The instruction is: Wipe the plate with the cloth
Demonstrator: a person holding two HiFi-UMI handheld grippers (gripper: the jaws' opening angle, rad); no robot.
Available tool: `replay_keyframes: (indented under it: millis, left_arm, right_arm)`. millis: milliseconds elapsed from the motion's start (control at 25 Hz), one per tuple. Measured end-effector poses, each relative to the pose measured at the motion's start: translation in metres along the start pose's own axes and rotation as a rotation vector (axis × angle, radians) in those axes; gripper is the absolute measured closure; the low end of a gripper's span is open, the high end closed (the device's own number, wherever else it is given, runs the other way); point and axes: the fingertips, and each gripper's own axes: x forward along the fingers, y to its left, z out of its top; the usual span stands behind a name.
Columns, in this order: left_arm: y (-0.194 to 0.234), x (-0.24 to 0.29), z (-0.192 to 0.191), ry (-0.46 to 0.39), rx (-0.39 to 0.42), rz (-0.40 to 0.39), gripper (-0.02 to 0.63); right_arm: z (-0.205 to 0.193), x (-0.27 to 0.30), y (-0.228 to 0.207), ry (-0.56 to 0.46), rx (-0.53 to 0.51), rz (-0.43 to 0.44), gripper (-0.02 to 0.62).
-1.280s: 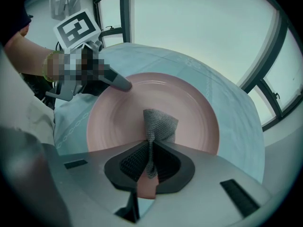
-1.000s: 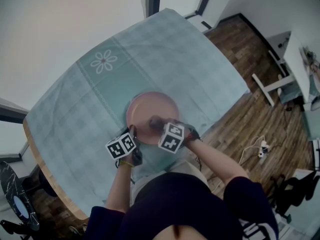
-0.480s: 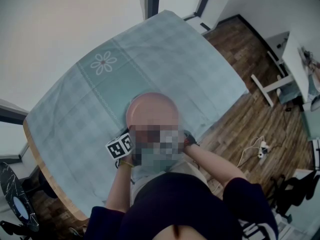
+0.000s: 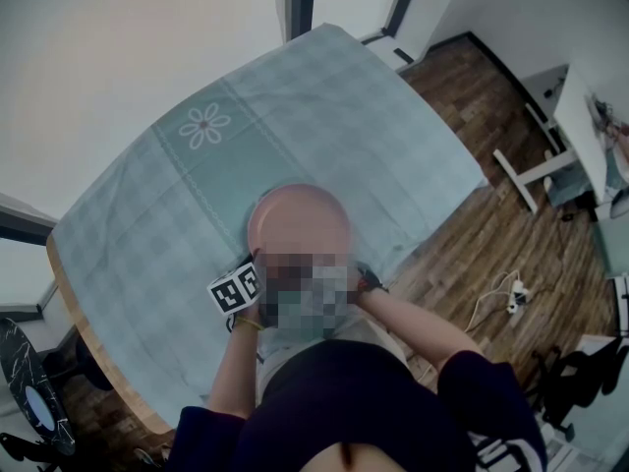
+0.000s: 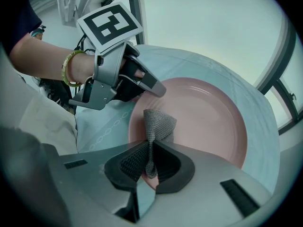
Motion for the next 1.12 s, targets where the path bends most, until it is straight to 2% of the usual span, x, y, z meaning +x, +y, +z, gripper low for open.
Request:
replay_keyframes:
  millis: [240,440,720,800,920,1120]
  left_arm:
    - [0.000,-0.001,0.000,-0.005,0.012,0.002,0.545]
    - [-0.002,-0.006,-0.001,-0.018,0.035,0.007,0.539]
    - [-0.012,-0.022,-0.007,-0.055,0.059,0.021,0.490]
    - [-0.015,-0.030,-0.009,-0.069,0.093,0.032,0.481]
    - [-0.028,-0.043,-0.009,-0.081,0.200,0.037,0.470]
    - [-0.062,-0.067,-0.012,-0.112,0.333,-0.014,0.471]
  right_arm:
    - [0.002,-0.007,-0.002,-0.052,0.031,-0.033,0.563]
    - [0.001,-0.023,-0.010,-0.141,0.158,-0.066,0.563]
    - [-0.011,-0.046,-0.023,-0.240,0.321,-0.142,0.563]
    - [-0.011,-0.055,-0.025,-0.277,0.369,-0.162,0.563]
    - [-0.010,-0.067,-0.026,-0.327,0.432,-0.174,0.562]
    - [-0.010,-0.087,-0.019,-0.404,0.532,-0.211,0.563]
